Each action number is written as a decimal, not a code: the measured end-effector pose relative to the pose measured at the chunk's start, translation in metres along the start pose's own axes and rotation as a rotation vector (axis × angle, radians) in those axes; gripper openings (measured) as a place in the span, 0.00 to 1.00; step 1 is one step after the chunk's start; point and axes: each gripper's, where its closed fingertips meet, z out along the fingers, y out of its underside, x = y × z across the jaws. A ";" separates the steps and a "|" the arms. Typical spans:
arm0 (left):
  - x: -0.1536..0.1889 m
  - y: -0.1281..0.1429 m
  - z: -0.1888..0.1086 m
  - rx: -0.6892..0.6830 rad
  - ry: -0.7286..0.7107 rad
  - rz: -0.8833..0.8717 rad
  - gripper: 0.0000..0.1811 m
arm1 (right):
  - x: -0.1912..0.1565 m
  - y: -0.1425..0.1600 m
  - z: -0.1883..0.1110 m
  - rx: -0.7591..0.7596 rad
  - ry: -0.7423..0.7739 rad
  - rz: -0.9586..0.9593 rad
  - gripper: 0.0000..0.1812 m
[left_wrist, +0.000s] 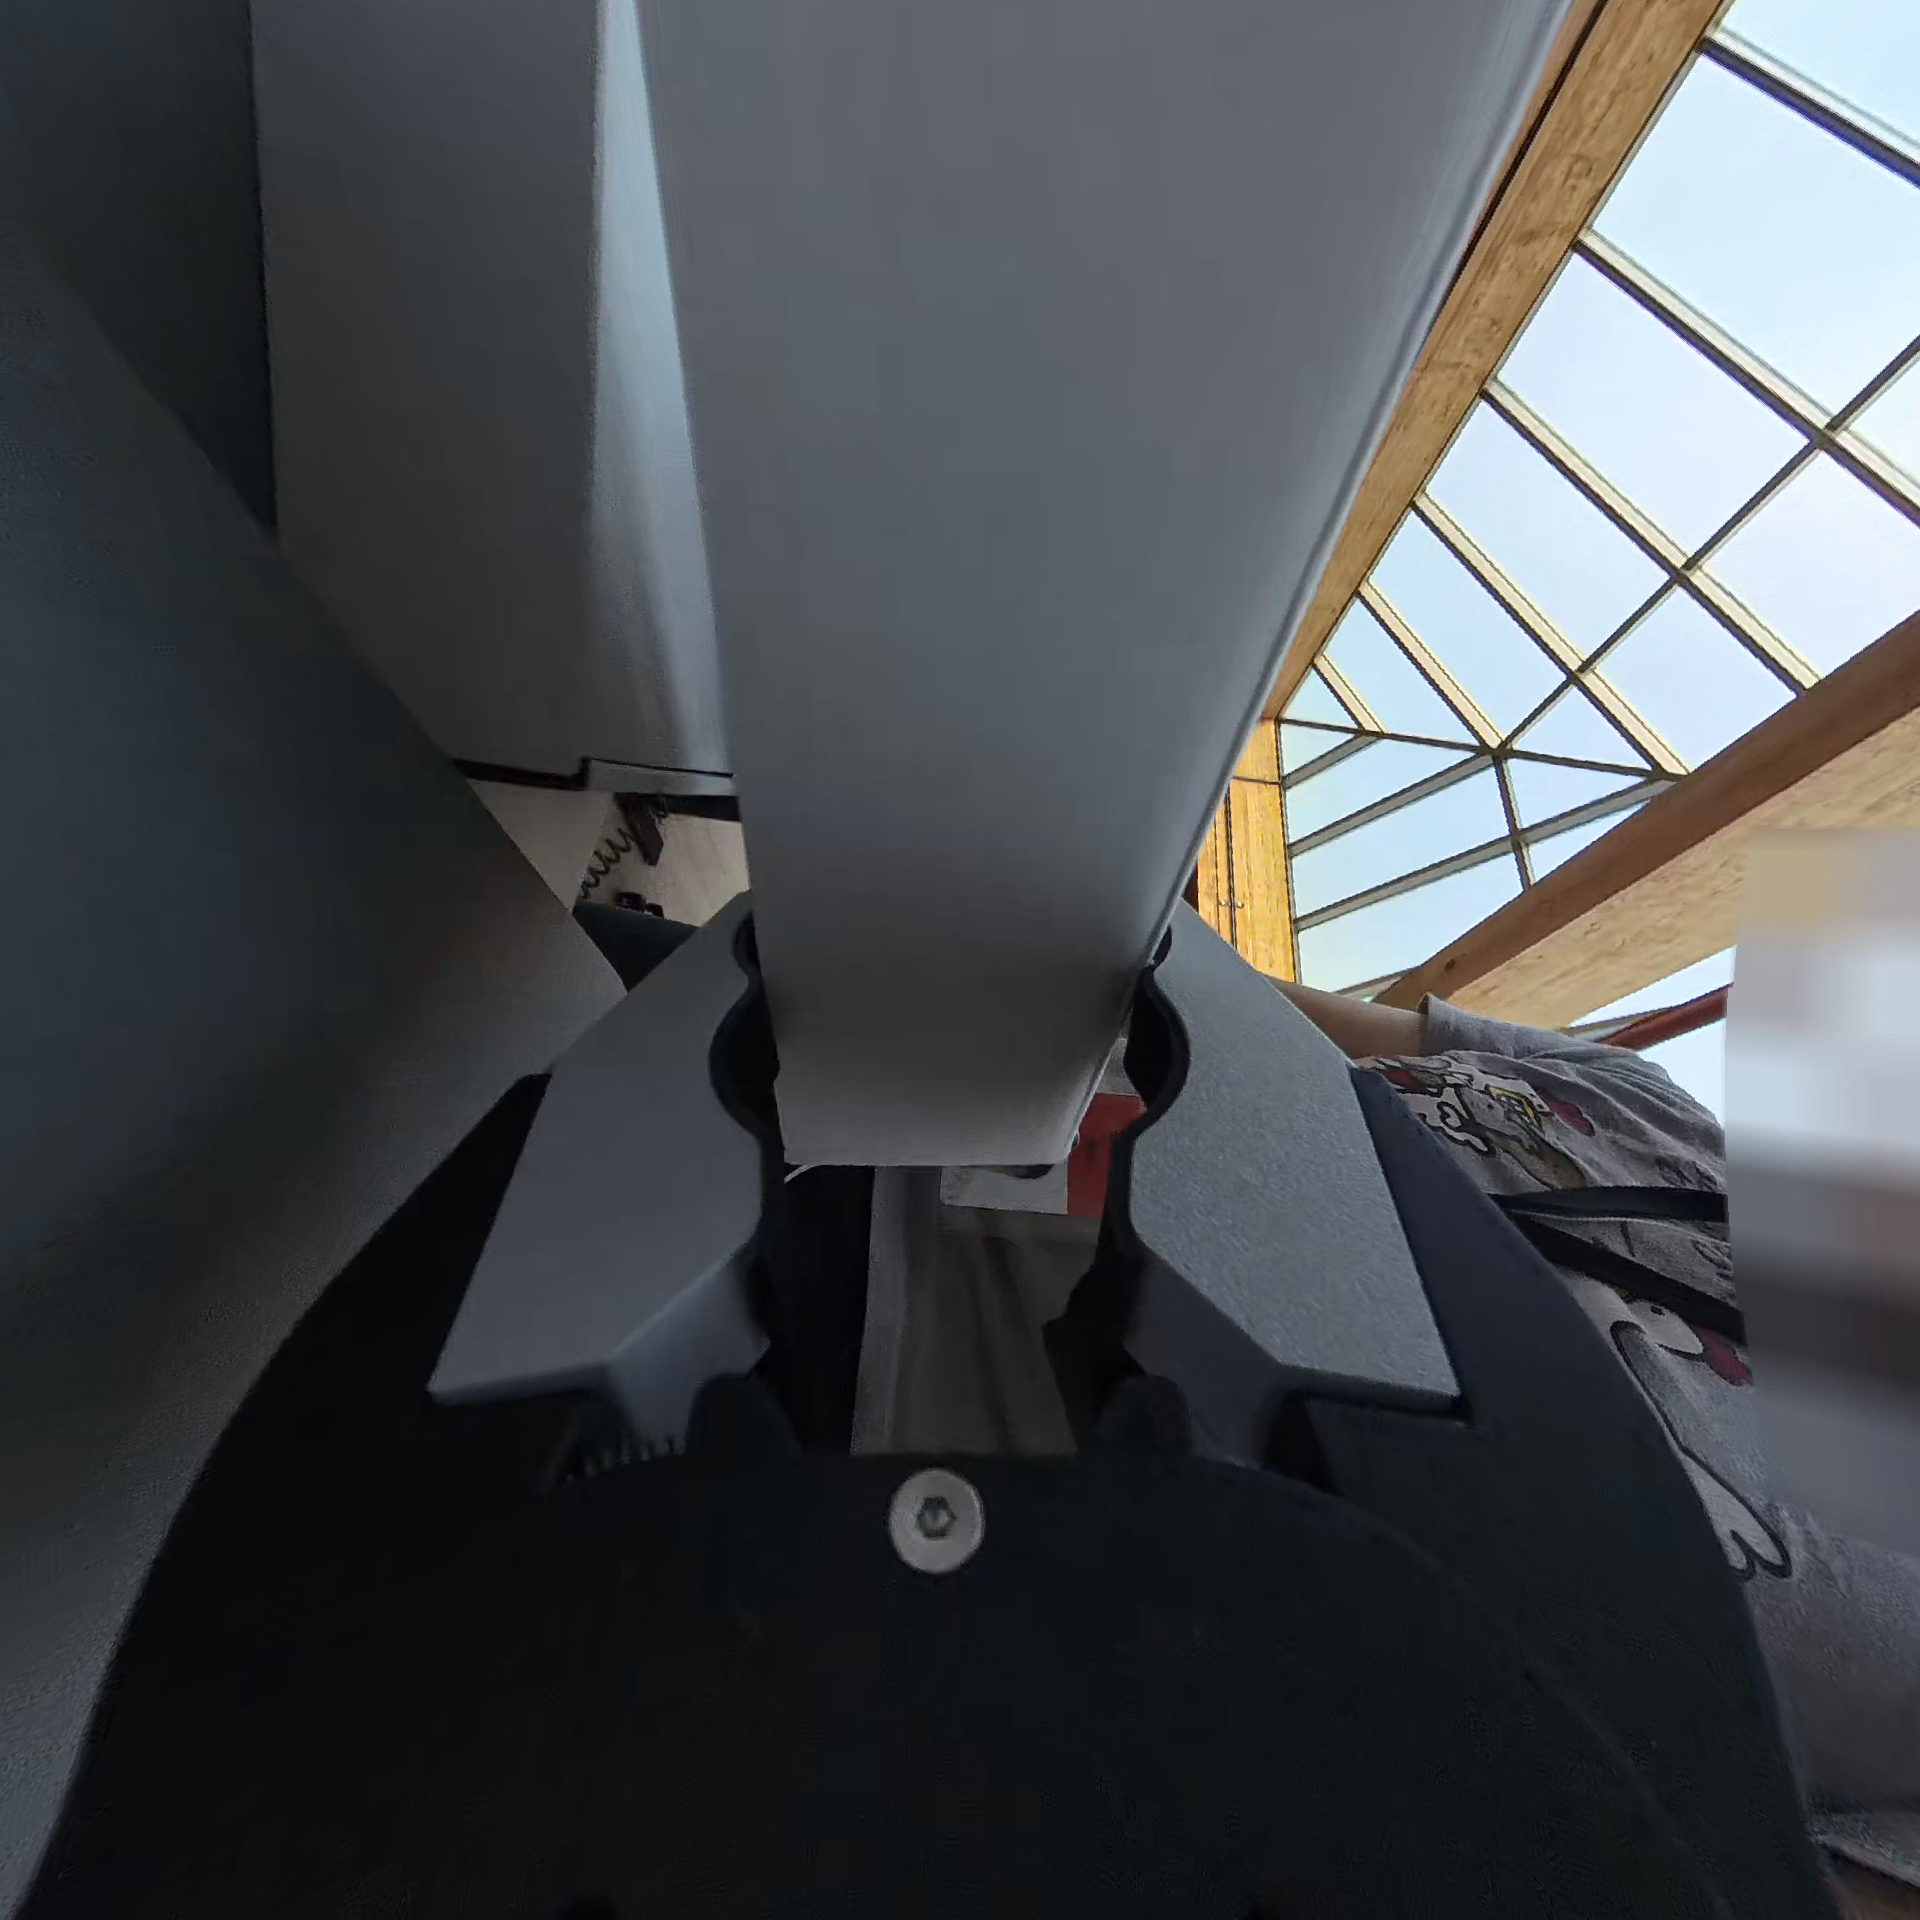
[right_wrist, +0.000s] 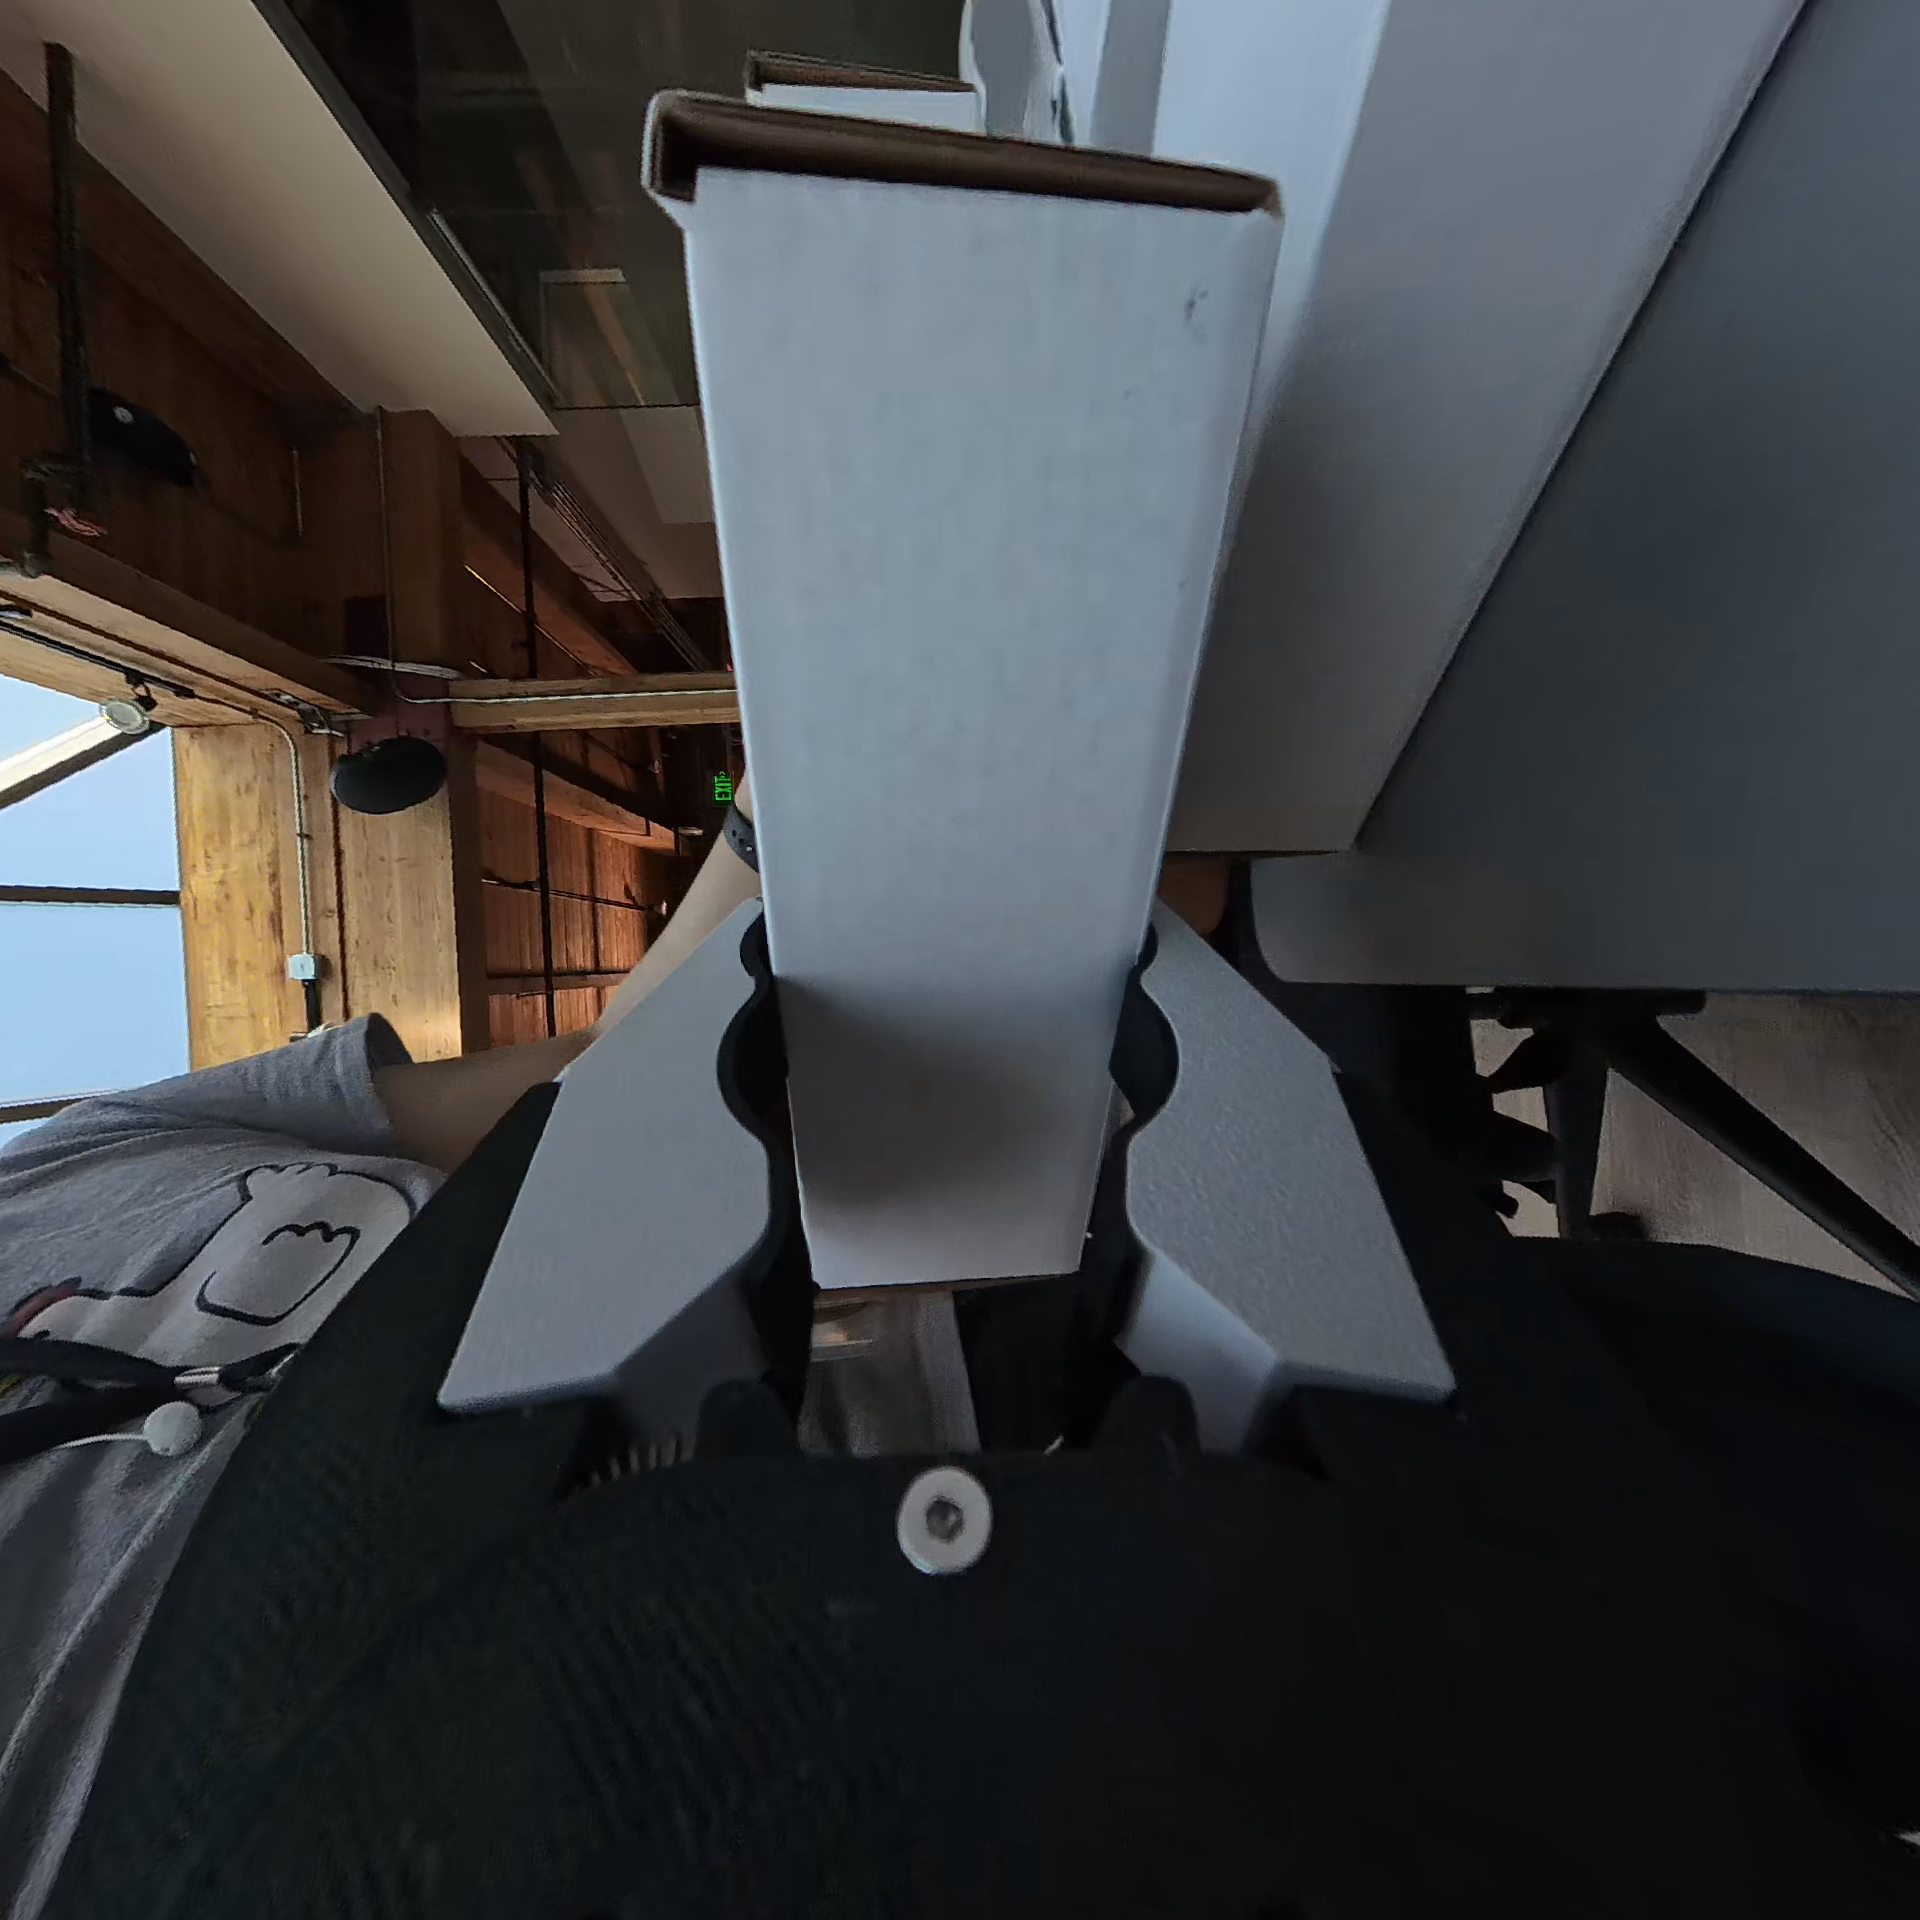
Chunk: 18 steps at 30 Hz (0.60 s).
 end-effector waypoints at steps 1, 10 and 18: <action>0.004 0.004 -0.003 0.020 -0.014 0.008 0.37 | -0.011 0.002 -0.006 0.007 -0.012 -0.008 0.35; 0.069 -0.001 0.003 0.143 -0.151 0.155 0.36 | -0.111 0.010 -0.115 0.140 0.017 -0.166 0.35; 0.199 -0.049 0.078 0.146 -0.197 0.348 0.36 | -0.179 -0.043 -0.290 0.252 0.147 -0.286 0.35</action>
